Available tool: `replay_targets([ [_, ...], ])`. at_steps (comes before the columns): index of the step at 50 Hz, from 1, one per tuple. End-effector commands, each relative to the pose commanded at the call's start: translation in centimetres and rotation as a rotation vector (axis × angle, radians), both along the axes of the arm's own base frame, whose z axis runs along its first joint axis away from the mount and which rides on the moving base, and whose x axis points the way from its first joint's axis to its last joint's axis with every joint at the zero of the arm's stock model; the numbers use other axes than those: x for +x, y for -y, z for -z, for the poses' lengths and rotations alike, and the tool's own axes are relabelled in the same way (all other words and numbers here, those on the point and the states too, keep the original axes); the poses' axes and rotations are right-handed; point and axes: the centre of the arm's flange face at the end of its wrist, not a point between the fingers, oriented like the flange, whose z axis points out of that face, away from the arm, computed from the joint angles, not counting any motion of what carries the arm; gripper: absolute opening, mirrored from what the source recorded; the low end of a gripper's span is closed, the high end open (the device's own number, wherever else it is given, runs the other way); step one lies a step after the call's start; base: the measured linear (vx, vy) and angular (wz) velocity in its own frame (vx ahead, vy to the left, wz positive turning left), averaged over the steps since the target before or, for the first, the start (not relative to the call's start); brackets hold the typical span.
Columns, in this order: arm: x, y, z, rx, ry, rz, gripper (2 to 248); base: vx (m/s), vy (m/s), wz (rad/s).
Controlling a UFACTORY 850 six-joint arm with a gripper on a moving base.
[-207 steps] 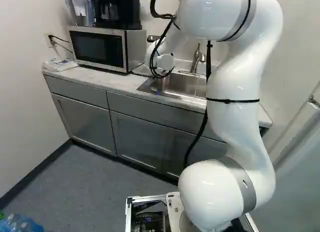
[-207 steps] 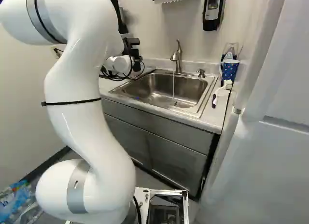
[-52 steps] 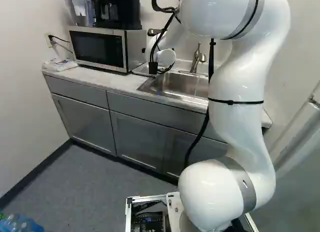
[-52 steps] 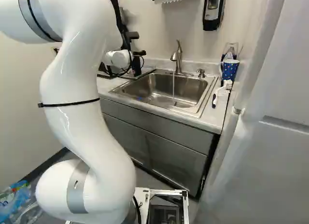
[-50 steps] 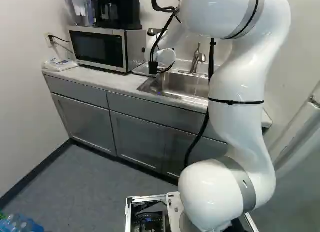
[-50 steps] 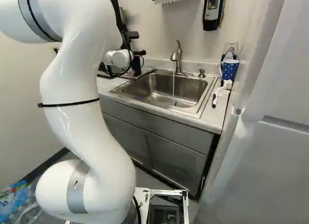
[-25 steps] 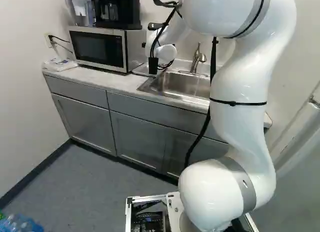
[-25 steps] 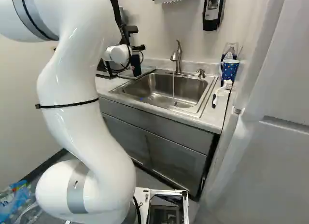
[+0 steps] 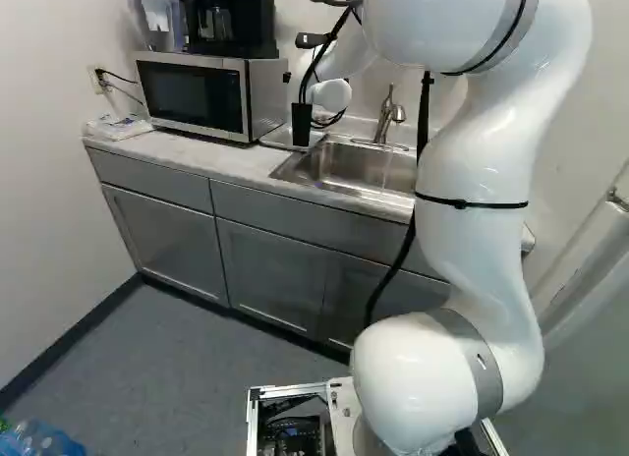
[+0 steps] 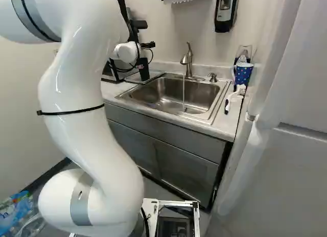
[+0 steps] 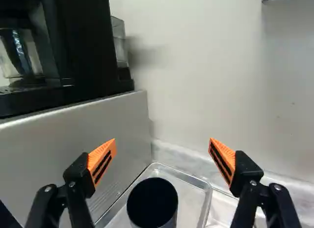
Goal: Rinse the cup and place it in the tray
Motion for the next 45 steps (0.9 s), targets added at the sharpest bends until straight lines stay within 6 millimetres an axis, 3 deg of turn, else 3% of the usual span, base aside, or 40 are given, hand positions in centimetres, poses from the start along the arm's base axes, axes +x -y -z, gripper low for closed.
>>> replay_targets([
  [45,-0.1,3.5,-3.6,-0.001,-0.075,0.046,247,0.000,0.000,0.000],
])
